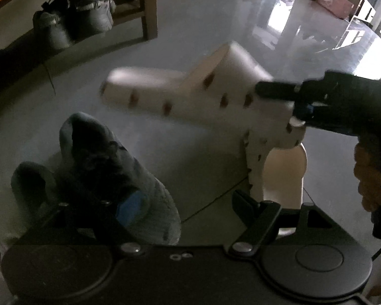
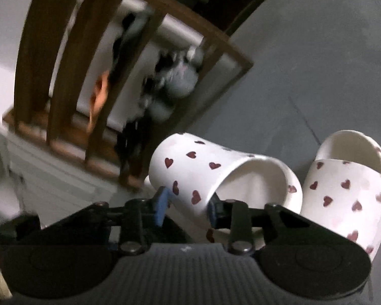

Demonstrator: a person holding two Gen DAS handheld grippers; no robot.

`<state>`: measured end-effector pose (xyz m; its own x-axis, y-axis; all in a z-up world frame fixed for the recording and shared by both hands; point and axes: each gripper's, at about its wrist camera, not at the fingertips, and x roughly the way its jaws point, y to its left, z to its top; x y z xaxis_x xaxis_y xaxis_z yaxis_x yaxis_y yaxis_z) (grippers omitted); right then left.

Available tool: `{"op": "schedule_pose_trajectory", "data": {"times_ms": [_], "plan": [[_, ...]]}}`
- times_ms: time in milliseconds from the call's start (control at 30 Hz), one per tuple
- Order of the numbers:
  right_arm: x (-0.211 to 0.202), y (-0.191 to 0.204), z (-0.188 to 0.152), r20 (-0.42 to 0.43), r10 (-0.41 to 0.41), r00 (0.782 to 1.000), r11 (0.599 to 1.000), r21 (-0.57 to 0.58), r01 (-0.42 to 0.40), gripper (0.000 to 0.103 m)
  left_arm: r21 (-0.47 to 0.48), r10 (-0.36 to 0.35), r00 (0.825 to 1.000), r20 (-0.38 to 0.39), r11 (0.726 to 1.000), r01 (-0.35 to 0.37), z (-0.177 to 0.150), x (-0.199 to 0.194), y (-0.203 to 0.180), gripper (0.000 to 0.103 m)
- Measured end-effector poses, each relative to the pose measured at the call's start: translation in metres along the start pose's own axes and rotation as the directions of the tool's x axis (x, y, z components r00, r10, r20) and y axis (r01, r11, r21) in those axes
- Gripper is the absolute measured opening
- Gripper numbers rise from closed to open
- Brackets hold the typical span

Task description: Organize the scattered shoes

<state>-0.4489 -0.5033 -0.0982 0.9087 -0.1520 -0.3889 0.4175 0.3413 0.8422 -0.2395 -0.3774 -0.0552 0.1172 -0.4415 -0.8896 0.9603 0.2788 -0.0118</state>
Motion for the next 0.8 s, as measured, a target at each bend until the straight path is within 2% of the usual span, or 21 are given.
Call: {"op": "schedule_pose_trajectory", "data": {"times_ms": [33,67,167,233,267,300,367,433,567,600,700,800], "plan": [[-0.005,0.008,-0.005,0.06,-0.032,0.998,0.999,0.001,0.032,0.035,0.004,-0.001,1.0,0.003,1.0,0.001,0.0,-0.001,0.001,0.08],[-0.004,0.012,-0.007,0.064,-0.041,0.997,0.999,-0.011,0.042,0.035,0.006,-0.002,1.0,0.004,1.0,0.002,-0.001,0.0,0.004,0.08],[0.014,0.041,-0.03,0.082,-0.13,0.988,0.983,-0.123,0.14,0.035,0.001,0.002,1.0,0.004,1.0,-0.002,-0.003,0.0,0.012,0.08],[0.041,0.048,-0.059,0.094,-0.211,0.973,0.974,-0.069,0.218,0.035,-0.007,0.008,1.0,0.005,1.0,-0.008,-0.006,0.0,0.019,0.08],[0.046,0.048,-0.065,0.096,-0.231,0.968,0.97,-0.057,0.237,0.043,-0.006,0.015,1.0,0.002,1.0,-0.015,-0.007,0.001,0.021,0.08],[0.055,0.046,-0.083,0.087,-0.295,0.952,0.955,-0.009,0.297,0.051,-0.002,0.025,1.0,-0.005,1.0,-0.025,-0.008,0.001,0.022,0.08],[0.073,0.044,-0.119,0.058,-0.42,0.906,0.906,0.085,0.415,0.061,0.063,0.076,0.995,-0.058,0.995,-0.072,-0.017,0.009,0.021,0.079],[0.078,0.049,-0.127,0.011,-0.467,0.884,0.884,0.05,0.466,0.065,0.081,0.086,0.994,-0.074,0.994,-0.08,-0.02,0.013,0.022,0.079],[0.058,0.074,-0.121,0.098,-0.458,0.883,0.866,-0.176,0.469,0.084,0.063,0.063,0.996,-0.066,0.996,-0.059,-0.02,0.013,0.026,0.08],[0.043,0.077,-0.114,0.122,-0.447,0.886,0.864,-0.198,0.463,0.085,0.059,0.057,0.996,-0.064,0.997,-0.054,-0.02,0.013,0.027,0.08],[0.019,0.064,-0.09,0.131,-0.504,0.854,0.854,-0.075,0.515,0.086,0.046,0.04,0.998,-0.057,0.998,-0.038,-0.02,0.013,0.029,0.08],[0.011,0.034,-0.073,0.113,-0.558,0.822,0.824,0.19,0.533,0.086,0.033,0.023,0.998,-0.05,0.999,-0.022,-0.019,0.013,0.032,0.08]]}}
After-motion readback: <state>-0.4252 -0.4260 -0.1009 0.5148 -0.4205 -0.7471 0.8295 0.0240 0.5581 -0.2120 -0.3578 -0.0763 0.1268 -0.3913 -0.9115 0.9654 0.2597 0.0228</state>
